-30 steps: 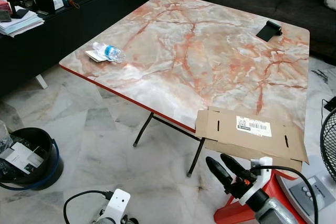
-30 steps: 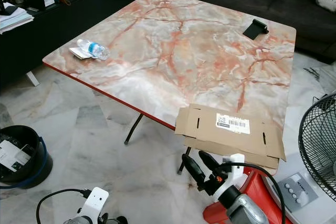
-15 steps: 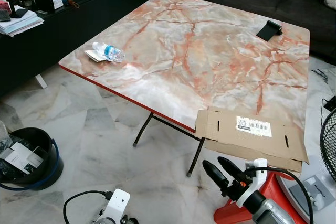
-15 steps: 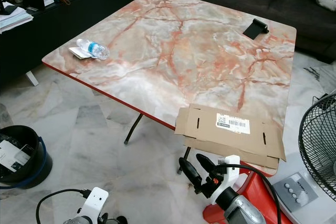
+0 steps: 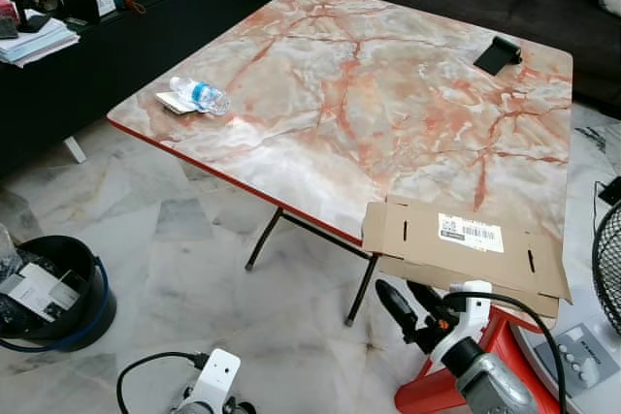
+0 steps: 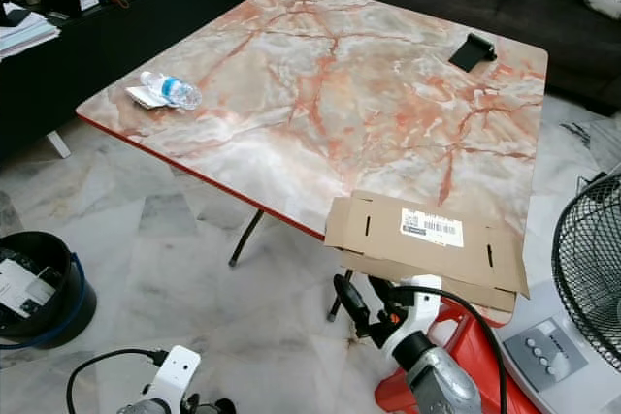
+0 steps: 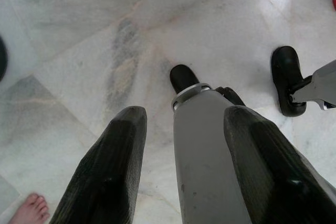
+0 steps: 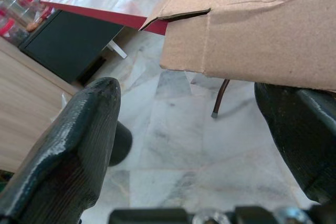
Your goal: Picking trash to rubbish bin
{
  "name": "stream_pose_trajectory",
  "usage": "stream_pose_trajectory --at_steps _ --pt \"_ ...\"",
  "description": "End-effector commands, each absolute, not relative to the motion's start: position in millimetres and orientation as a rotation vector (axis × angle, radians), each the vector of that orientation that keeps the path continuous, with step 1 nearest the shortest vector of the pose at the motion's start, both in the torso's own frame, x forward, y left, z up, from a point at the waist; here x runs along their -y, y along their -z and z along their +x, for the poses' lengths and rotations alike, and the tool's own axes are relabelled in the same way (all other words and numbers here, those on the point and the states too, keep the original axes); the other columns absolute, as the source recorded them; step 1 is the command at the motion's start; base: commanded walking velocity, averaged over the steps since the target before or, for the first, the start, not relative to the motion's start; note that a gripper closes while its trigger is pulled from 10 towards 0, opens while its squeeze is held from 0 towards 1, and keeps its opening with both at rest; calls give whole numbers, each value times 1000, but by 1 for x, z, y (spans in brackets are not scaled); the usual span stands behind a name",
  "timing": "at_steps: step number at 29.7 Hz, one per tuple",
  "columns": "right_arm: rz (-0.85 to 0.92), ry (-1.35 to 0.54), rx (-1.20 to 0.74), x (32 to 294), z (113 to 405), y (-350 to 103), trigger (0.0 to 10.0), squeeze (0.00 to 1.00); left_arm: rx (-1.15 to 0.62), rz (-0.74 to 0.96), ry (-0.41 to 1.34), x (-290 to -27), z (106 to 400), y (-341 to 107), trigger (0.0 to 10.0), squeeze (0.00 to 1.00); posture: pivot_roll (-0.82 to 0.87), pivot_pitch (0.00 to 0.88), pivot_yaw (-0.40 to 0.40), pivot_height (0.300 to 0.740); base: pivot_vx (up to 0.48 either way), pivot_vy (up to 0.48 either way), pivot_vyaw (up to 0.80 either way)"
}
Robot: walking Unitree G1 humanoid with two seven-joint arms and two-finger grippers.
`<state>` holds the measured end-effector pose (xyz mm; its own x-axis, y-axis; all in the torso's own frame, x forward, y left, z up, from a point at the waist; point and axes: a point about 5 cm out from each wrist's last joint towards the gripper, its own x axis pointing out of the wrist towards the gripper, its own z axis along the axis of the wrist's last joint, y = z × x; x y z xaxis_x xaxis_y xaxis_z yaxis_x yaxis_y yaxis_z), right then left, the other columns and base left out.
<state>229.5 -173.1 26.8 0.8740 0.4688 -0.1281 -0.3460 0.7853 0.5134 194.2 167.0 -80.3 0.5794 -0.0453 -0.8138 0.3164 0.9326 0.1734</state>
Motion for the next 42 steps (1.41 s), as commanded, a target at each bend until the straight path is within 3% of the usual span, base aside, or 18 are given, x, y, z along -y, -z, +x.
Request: stream_pose_trajectory --at_steps 1,13,22,35,36,42 --pt "524 -411 -253 176 229 -25 10000 0 -972 301 218 -164 185 86 10000 0 33 128 -83 740 0 0 0" --pt "568 -368 -241 179 233 -27 10000 0 -977 300 215 -165 184 86 10000 0 32 128 -82 740 0 0 0" --pt "741 -302 -216 177 240 -30 10000 0 -979 298 215 -165 183 86 10000 0 33 129 -81 740 0 0 0" --pt "802 -268 -162 180 248 -41 10000 0 -981 293 212 -165 183 86 10000 0 33 129 -83 740 0 0 0" --pt "810 -265 -146 180 250 -44 0 0 -980 293 211 -165 183 86 10000 0 32 128 -81 740 0 0 0" --pt "842 -263 -101 180 257 -54 0 0 -979 291 210 -165 184 86 10000 0 32 127 -80 740 0 0 0"
